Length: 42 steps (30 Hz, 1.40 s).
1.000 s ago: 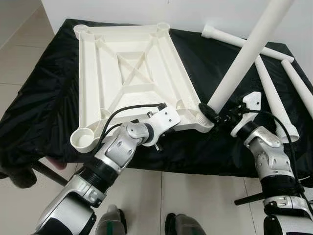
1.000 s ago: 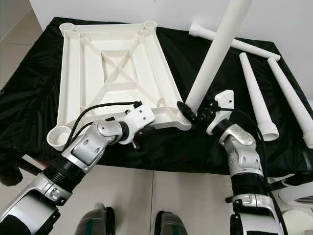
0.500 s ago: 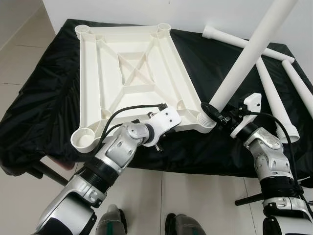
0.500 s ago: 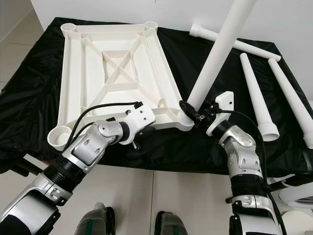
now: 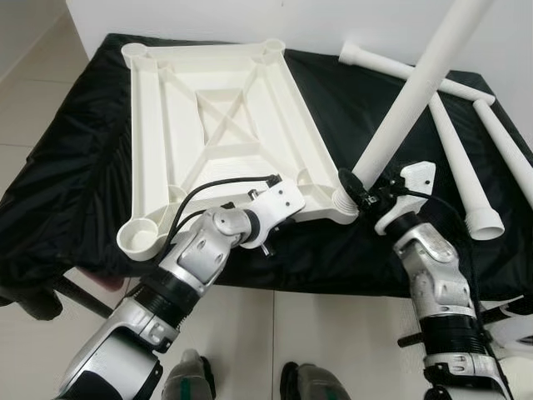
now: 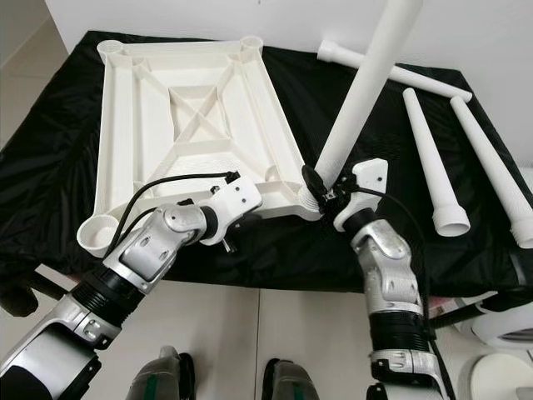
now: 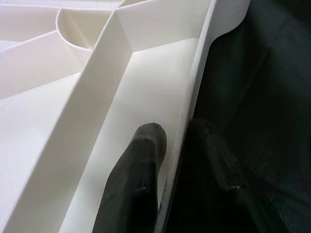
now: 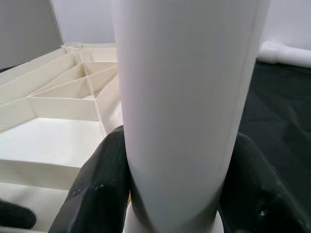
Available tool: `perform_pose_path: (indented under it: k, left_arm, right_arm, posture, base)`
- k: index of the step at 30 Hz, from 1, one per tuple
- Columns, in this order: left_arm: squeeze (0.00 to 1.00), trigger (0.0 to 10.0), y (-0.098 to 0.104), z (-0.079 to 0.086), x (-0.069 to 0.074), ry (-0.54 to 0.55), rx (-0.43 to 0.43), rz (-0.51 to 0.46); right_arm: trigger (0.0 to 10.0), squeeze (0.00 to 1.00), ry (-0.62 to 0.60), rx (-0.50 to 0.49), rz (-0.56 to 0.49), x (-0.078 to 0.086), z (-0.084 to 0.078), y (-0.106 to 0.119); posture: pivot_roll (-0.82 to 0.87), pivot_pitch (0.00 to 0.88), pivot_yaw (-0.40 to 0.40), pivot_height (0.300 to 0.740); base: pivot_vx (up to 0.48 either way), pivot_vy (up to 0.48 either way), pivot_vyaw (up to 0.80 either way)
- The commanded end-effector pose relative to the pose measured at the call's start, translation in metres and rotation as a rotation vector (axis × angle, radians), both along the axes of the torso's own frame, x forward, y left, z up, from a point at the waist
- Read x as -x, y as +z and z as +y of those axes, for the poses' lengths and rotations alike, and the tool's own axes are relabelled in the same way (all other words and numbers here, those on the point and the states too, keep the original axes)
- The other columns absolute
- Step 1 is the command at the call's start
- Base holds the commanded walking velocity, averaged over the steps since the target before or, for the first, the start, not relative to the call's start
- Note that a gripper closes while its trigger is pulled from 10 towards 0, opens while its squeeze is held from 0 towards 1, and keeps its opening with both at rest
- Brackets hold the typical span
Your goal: Building children table
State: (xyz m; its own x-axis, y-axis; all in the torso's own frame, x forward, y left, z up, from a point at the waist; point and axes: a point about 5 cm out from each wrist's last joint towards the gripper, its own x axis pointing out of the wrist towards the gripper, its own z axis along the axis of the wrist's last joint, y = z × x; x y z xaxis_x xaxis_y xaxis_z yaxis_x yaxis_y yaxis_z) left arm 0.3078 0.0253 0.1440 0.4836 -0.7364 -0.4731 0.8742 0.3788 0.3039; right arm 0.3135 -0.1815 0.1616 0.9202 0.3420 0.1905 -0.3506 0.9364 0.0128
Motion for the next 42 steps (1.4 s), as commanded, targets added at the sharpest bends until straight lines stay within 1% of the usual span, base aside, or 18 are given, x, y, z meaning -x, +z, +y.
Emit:
perform_pose_path:
  k: [1, 2, 4, 8, 9, 11, 12, 14, 17, 19, 20, 23, 33, 34, 35, 39, 42]
  left_arm:
    - [0.0, 10.0, 0.002, -0.011, 0.008, -0.081, 0.013, 0.007]
    - [0.0, 10.0, 0.002, -0.011, 0.008, -0.081, 0.013, 0.007]
    - [0.0, 10.0, 0.002, -0.011, 0.008, -0.08, 0.014, 0.007]
    - [0.0, 10.0, 0.002, -0.011, 0.008, -0.079, 0.014, 0.007]
    - [0.0, 10.0, 0.002, -0.011, 0.008, -0.078, 0.015, 0.007]
    - [0.0, 10.0, 0.002, -0.01, 0.007, -0.075, 0.014, 0.004]
    - [0.0, 10.0, 0.002, -0.01, 0.007, -0.075, 0.014, 0.004]
    - [0.0, 10.0, 0.002, -0.01, 0.007, -0.074, 0.012, 0.003]
    - [0.0, 10.0, 0.002, -0.01, 0.007, -0.074, 0.011, 0.002]
    - [0.0, 10.0, 0.003, -0.01, 0.007, -0.077, 0.011, 0.002]
    - [0.0, 10.0, 0.003, -0.01, 0.007, -0.077, 0.011, 0.002]
    - [0.0, 10.0, 0.002, -0.011, 0.007, -0.079, 0.012, 0.001]
    - [0.0, 10.0, 0.001, -0.011, 0.008, -0.079, 0.012, 0.006]
    - [0.0, 10.0, 0.001, -0.011, 0.008, -0.078, 0.012, 0.006]
    - [0.0, 10.0, 0.001, -0.011, 0.008, -0.076, 0.013, 0.006]
    - [0.0, 10.0, 0.0, -0.011, 0.009, -0.074, 0.013, 0.005]
    - [0.0, 10.0, 0.0, -0.011, 0.009, -0.072, 0.013, 0.004]
  right_arm:
    - [10.0, 0.0, -0.028, -0.018, 0.024, -0.003, 0.009, -0.001]
    - [10.0, 0.0, -0.028, -0.018, 0.024, -0.003, 0.009, -0.001]
    - [10.0, 0.0, -0.049, -0.03, 0.036, -0.003, 0.015, -0.003]
    - [10.0, 0.0, -0.061, -0.036, 0.042, -0.003, 0.017, -0.003]
    - [10.0, 0.0, -0.086, -0.045, 0.04, -0.002, 0.021, -0.004]
    - [10.0, 0.0, -0.179, -0.062, 0.045, -0.002, 0.033, -0.005]
    - [10.0, 0.0, -0.179, -0.062, 0.045, -0.002, 0.033, -0.005]
    - [10.0, 0.0, -0.267, -0.069, 0.052, -0.003, 0.041, -0.005]
    - [10.0, 0.0, -0.294, -0.072, 0.054, -0.003, 0.043, -0.006]
    - [10.0, 0.0, -0.342, -0.075, 0.044, -0.002, 0.05, -0.005]
    - [10.0, 0.0, -0.342, -0.075, 0.044, -0.002, 0.05, -0.005]
    - [10.0, 0.0, -0.384, -0.085, 0.05, 0.001, 0.058, -0.007]
    - [10.0, 0.0, -0.402, -0.077, 0.047, 0.001, 0.057, -0.007]
    - [10.0, 0.03, -0.405, -0.079, 0.043, 0.001, 0.056, -0.006]
    - [10.0, 1.0, -0.391, -0.089, 0.037, 0.001, 0.056, -0.005]
    - [10.0, 1.0, -0.363, -0.104, 0.018, 0.002, 0.055, -0.003]
    - [10.0, 1.0, -0.368, -0.098, -0.001, 0.002, 0.053, -0.001]
  posture:
    - [-0.02, 0.095, -0.038, 0.74]
    - [-0.02, 0.095, -0.038, 0.74]
    - [-0.02, 0.095, -0.04, 0.74]
    - [-0.02, 0.095, -0.04, 0.74]
    - [-0.01, 0.093, -0.043, 0.74]
    - [-0.01, 0.092, -0.043, 0.74]
    - [-0.01, 0.092, -0.043, 0.74]
    - [-0.01, 0.092, -0.043, 0.74]
    - [-0.01, 0.092, -0.041, 0.74]
    - [-0.01, 0.09, -0.041, 0.74]
    - [-0.01, 0.09, -0.041, 0.74]
    - [-0.01, 0.087, -0.04, 0.74]
    - [-0.01, 0.082, -0.048, 0.74]
    - [-0.01, 0.08, -0.05, 0.74]
    - [-0.01, 0.079, -0.051, 0.74]
    - [0.0, 0.075, -0.053, 0.74]
    - [0.0, 0.073, -0.056, 0.74]
  base:
    - [0.0, 0.0, 0.0]
    - [0.0, 0.0, 0.0]
    - [0.0, 0.0, 0.0]
    - [0.0, 0.0, 0.0]
    - [0.0, 0.0, 0.0]
    - [0.0, 0.0, 0.0]
    - [0.0, 0.0, 0.0]
    - [0.0, 0.0, 0.0]
    - [0.0, 0.0, 0.0]
    - [0.0, 0.0, 0.0]
    - [0.0, 0.0, 0.0]
    - [0.0, 0.0, 0.0]
    - [0.0, 0.0, 0.0]
    - [0.0, 0.0, 0.0]
    - [0.0, 0.0, 0.0]
    - [0.0, 0.0, 0.0]
    - [0.0, 0.0, 0.0]
